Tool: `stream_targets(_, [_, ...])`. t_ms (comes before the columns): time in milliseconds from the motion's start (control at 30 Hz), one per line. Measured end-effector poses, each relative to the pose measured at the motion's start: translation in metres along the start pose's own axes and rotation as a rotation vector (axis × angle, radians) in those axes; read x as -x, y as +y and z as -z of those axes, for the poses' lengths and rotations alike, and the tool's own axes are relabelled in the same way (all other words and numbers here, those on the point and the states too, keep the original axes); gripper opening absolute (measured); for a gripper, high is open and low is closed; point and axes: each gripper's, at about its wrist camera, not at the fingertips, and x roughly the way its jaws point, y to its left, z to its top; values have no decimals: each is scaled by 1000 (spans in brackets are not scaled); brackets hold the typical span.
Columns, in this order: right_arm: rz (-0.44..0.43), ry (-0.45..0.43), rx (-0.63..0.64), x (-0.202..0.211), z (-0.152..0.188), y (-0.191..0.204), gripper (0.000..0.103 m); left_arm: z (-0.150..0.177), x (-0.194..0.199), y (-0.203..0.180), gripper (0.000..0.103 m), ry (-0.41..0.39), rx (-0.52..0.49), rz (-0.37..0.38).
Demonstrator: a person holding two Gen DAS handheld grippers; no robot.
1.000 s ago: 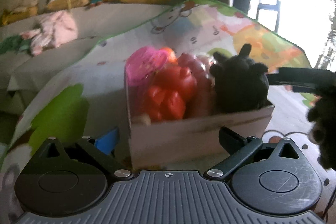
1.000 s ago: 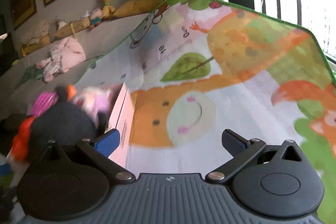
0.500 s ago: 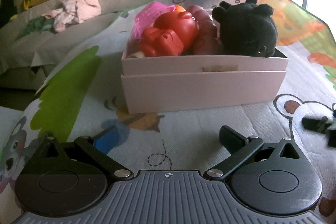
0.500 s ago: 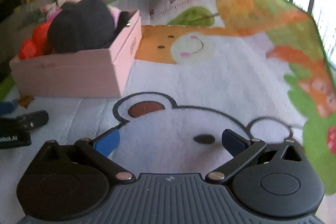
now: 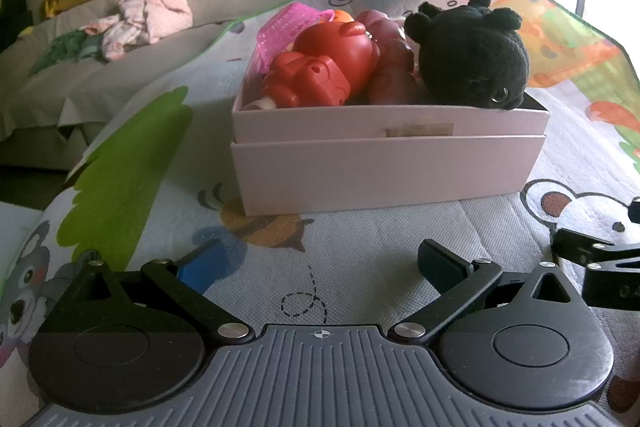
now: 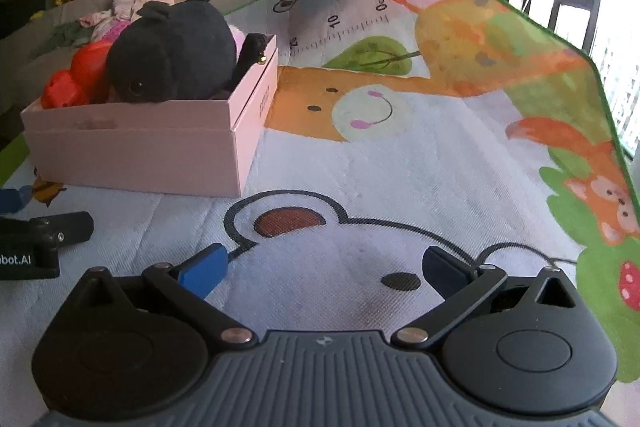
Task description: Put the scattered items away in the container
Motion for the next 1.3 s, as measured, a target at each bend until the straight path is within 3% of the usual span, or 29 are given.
stream_targets(100, [-32, 3, -42, 1, 1, -7, 103, 0, 0, 0, 103, 0, 0, 0])
stream_targets(1300, [-18, 6, -28, 0, 0, -4, 103, 0, 1, 0, 103, 0, 0, 0])
